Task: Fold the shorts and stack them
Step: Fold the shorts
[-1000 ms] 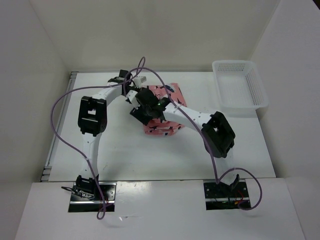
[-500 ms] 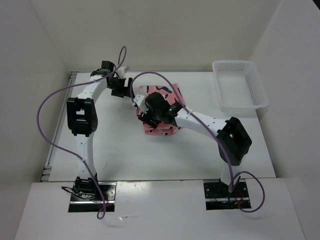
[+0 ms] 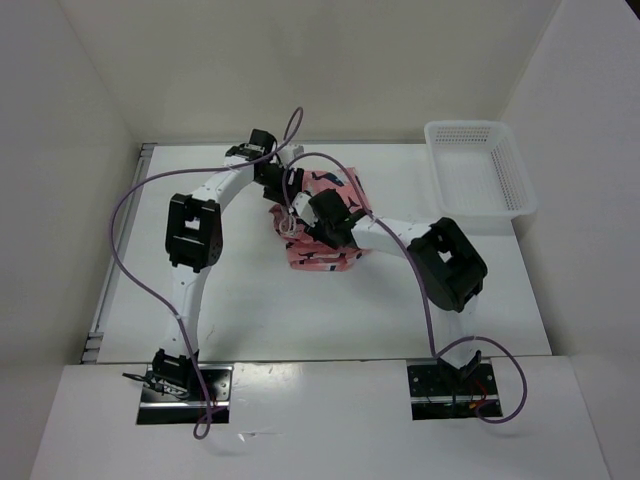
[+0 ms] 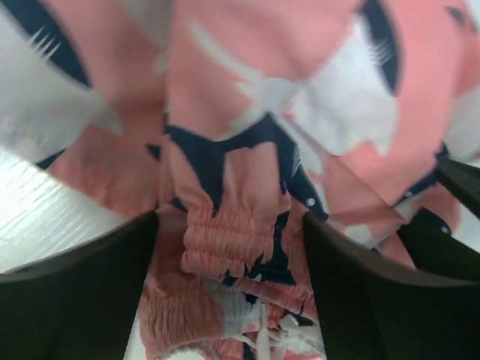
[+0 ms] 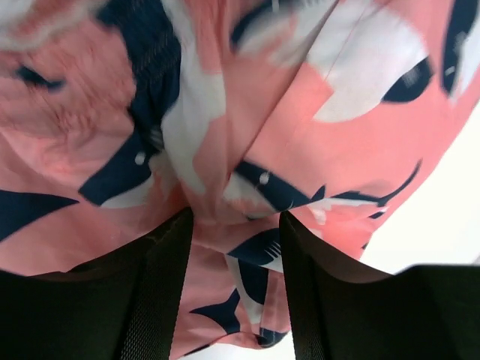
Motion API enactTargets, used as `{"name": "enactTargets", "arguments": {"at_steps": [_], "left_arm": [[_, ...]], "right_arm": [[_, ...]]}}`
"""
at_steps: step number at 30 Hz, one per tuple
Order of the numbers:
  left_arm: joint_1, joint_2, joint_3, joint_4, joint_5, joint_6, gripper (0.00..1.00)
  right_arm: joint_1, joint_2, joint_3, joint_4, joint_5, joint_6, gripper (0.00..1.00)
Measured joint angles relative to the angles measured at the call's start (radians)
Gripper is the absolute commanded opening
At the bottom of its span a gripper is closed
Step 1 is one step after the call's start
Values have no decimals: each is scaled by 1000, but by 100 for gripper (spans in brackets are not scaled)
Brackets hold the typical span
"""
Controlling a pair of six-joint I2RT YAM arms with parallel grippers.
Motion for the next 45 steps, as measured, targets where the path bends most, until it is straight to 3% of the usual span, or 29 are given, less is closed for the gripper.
{"name": "enactTargets", "arguments": {"at_steps": [2,3,7,10,12,23,26,27,28,30,31,38,44,45], "left_arm": [[8,18,1,-8,-14,-1,56],[13,23,1,-11,-21,2,39],[20,26,3,-12,-47,0,18],[20,26,11,-15,-65,2,19],[19,26,30,-19,-73,3,27],[18,30,119,-25,-74,2,28],[18,35,119,-27,-75,2,28],[18,37,119,-28,-77,2,26],[18,38,119,-30,-82,2,25],[18,39,119,-30,-88,2,23],[18,39,119,-30,-93,2,21],[18,61,128,-30,-133,2,10],[14,71,128,-34,-174,1,11],[13,71,128,-34,-177,1,14]], "right_arm": [[0,14,-19,10,11,-10,54],[0,15,-30,11,13,-13,56],[-5,14,-42,13,23,-29,62],[-9,-2,-43,9,19,-44,67],[-13,-19,-44,7,18,-55,68],[-45,-58,-86,47,94,-126,71],[-58,-58,-97,43,85,-127,57],[-62,-56,-102,40,84,-129,47],[-67,-55,-106,39,80,-127,30],[-74,-46,-111,37,74,-118,15],[-76,-42,-112,36,71,-114,2],[-88,-43,-140,16,37,-106,0],[-88,-196,-216,-52,-74,-134,0],[-86,-232,-234,-58,-92,-139,12]]}}
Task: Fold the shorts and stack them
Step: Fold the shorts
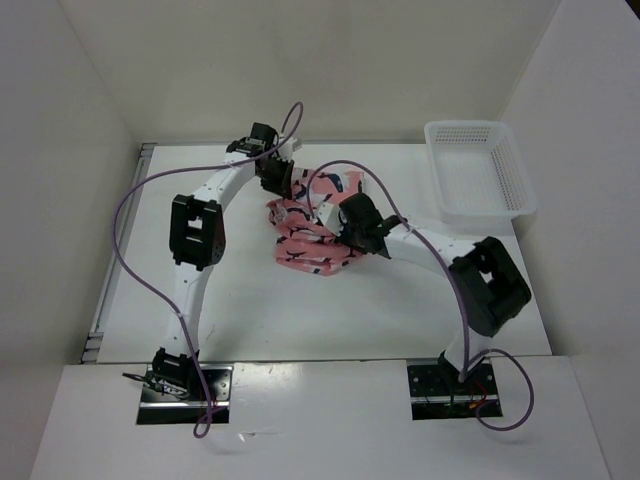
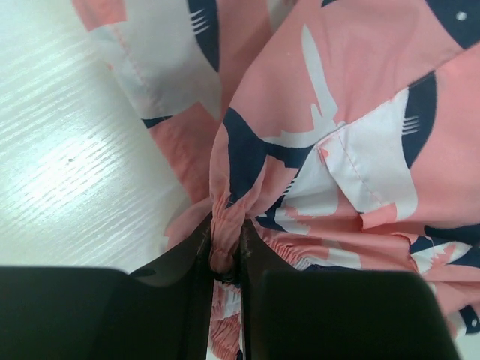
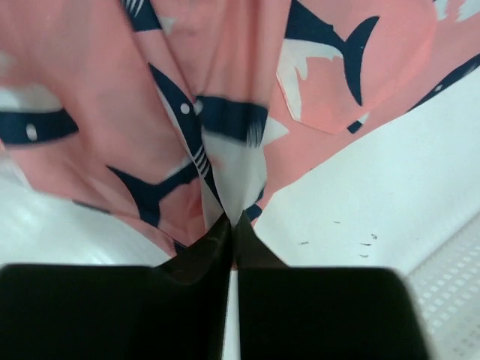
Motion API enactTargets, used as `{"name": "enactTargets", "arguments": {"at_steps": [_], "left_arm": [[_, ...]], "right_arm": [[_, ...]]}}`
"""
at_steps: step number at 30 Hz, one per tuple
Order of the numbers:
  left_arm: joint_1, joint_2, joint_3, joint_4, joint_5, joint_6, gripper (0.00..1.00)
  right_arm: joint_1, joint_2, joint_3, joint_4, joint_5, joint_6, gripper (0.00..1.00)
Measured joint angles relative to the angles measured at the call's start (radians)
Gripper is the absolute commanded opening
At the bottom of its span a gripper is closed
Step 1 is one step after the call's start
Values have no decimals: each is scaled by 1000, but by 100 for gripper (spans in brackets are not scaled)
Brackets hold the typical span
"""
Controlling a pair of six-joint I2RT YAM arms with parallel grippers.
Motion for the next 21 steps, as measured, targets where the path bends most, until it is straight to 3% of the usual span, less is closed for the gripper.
{"name": "enactTargets", "arguments": {"at_steps": [1,2,6,8,11,16,21], "left_arm": [[-2,0,0,-2,-1,0,21],[-3,0,0,-3,-3,0,26],[-2,-2,-10,5,-1,4,56],[0,-14,-45,9,3,5,80],[1,-51,-115,7,16,3,100],[10,-186,-212,4,30,1,100],[40,-395,-313,21,50,1,100]], "right_arm": [[5,-33,-15,-5,-13,-3,33],[8,-57,-26,-12,-25,-3,64],[18,-79,-38,-51,-53,-11,88],[19,-79,-38,-67,-57,-11,89],[12,-87,-27,-93,-70,1,90],[-64,-151,70,-143,-160,107,100],[-232,-179,238,-164,-228,247,100]]}}
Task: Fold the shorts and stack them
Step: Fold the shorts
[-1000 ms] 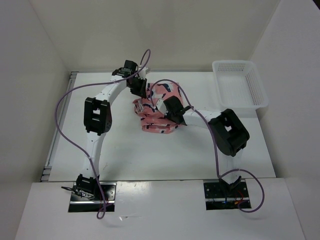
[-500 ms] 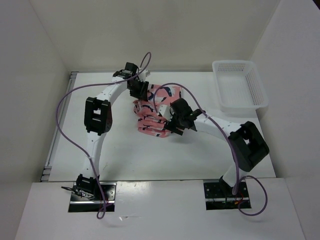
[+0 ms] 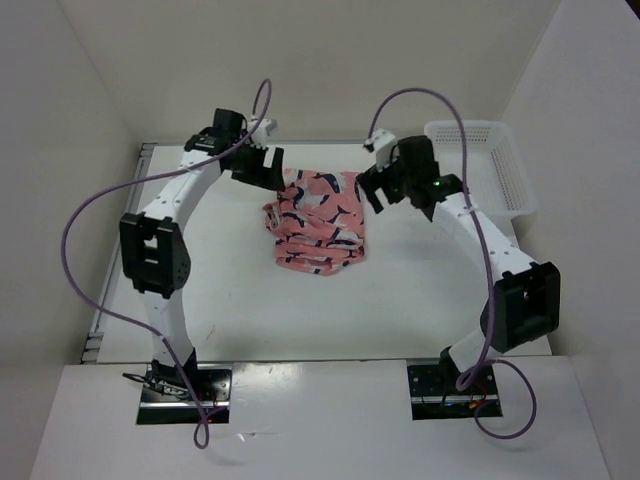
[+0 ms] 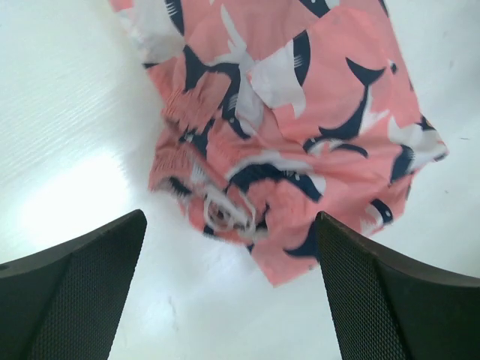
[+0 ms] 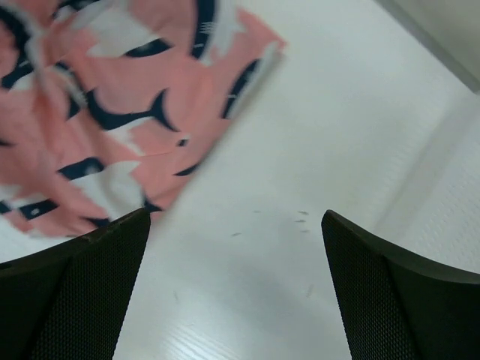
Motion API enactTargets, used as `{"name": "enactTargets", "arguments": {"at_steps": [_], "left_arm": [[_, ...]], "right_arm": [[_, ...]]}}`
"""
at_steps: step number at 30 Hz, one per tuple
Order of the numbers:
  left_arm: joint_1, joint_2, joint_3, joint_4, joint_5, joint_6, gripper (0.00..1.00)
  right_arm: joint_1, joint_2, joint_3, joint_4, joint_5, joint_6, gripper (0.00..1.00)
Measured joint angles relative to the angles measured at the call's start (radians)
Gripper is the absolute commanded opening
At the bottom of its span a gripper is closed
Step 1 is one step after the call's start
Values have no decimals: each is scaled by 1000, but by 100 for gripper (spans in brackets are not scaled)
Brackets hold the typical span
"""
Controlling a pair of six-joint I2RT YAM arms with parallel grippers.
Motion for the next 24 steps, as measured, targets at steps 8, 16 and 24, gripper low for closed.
{"name": "enactTargets", "arguments": {"at_steps": [8,16,24], "left_arm": [[240,-427,-402,57,25,0,100],[613,-718,-739,88,47,-1,100],[660,-830,-782,105,123,0,100]], "right_arm": [[-395,0,84,-119,11,81,100],[-569,-67,53,-261,92,105,100],[-549,-204,-111,-375,227,190,100]]}}
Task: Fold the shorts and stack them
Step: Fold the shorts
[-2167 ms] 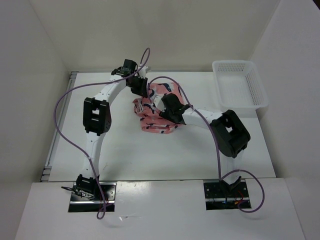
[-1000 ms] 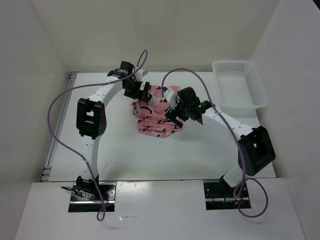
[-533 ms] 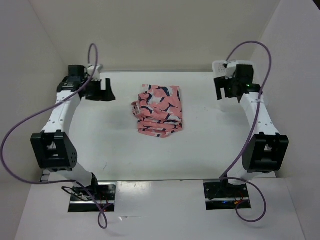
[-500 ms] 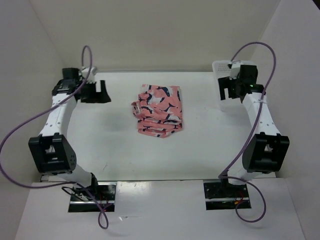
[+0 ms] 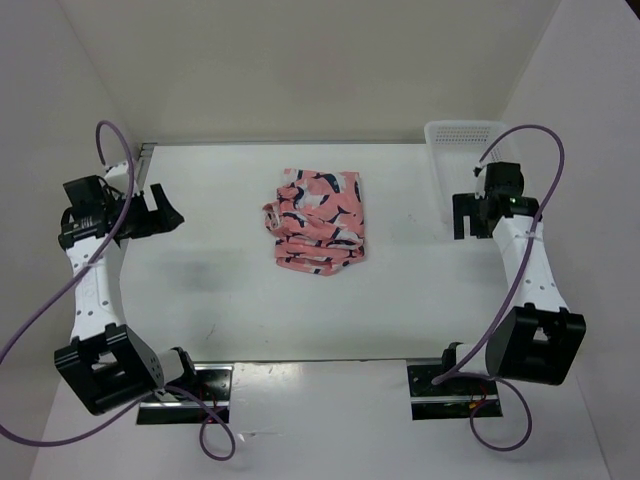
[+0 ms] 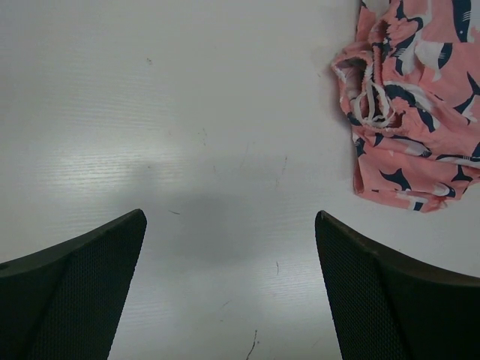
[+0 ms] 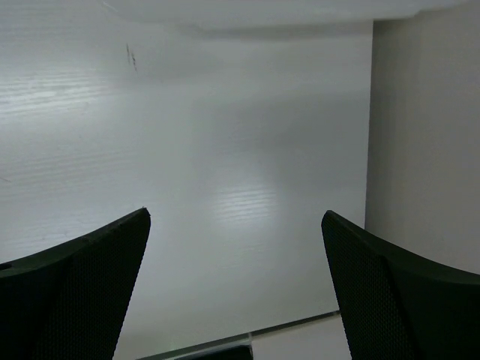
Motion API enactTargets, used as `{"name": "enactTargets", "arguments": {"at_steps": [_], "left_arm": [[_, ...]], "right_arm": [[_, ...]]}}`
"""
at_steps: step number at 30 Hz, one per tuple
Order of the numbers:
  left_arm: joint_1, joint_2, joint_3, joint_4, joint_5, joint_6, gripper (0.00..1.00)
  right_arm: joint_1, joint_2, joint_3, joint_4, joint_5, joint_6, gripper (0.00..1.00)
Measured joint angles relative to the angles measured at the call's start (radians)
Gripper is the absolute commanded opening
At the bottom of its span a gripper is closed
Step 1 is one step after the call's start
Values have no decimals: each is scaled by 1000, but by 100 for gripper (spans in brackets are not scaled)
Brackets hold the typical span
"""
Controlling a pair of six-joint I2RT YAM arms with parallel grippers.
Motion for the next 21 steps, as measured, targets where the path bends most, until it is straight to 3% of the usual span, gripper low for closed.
{"name": "enactTargets", "arguments": {"at_steps": [5,21], "left_arm": [[20,-35,-11,5,38,0,100],[30,-86,-50,11,79,0,100]], "right_arm": [[14,-98,-107,-30,57,26,100],[14,-252,-138,-31,50,11,100]]}}
